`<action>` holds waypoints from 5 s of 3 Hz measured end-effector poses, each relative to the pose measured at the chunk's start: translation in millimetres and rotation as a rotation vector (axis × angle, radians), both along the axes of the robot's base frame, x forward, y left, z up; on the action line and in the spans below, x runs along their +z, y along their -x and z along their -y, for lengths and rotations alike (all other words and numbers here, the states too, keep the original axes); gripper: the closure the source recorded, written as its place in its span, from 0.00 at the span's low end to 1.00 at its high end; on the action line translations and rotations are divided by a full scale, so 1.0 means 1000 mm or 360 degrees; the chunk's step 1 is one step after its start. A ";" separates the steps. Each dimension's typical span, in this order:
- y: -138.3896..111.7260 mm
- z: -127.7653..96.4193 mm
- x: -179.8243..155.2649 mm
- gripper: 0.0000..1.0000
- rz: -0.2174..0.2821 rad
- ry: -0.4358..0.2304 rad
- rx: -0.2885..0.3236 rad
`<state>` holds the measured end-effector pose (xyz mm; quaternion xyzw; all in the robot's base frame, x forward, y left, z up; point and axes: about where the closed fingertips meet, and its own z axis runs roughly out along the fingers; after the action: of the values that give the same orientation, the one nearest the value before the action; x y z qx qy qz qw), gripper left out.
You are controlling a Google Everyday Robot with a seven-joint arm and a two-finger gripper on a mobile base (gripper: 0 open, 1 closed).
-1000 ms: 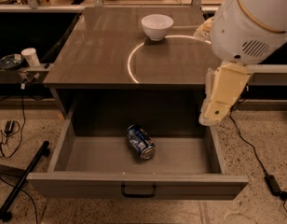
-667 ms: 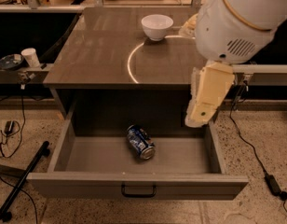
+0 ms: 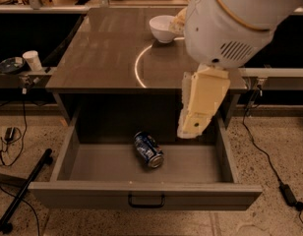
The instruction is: Pick pepsi can from top drawer and place on counter
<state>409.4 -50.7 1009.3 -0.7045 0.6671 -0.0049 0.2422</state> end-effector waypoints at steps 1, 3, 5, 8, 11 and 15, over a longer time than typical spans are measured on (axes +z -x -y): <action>0.004 -0.006 -0.007 0.00 0.0010 -0.0018 0.0031; 0.008 -0.006 -0.066 0.00 -0.0065 -0.0130 -0.0005; 0.006 -0.005 -0.103 0.00 -0.0145 -0.0183 -0.0034; -0.035 -0.017 -0.109 0.00 -0.0141 -0.0189 0.0106; -0.114 0.000 -0.136 0.00 -0.0190 -0.0172 0.0156; -0.093 -0.004 -0.174 0.00 -0.0316 -0.0214 0.0133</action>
Offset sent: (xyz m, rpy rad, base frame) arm -0.0014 0.0001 -0.0810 0.0753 0.0683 -0.0090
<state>502.8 -46.4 835.0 -0.7109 0.6566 0.1196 0.2216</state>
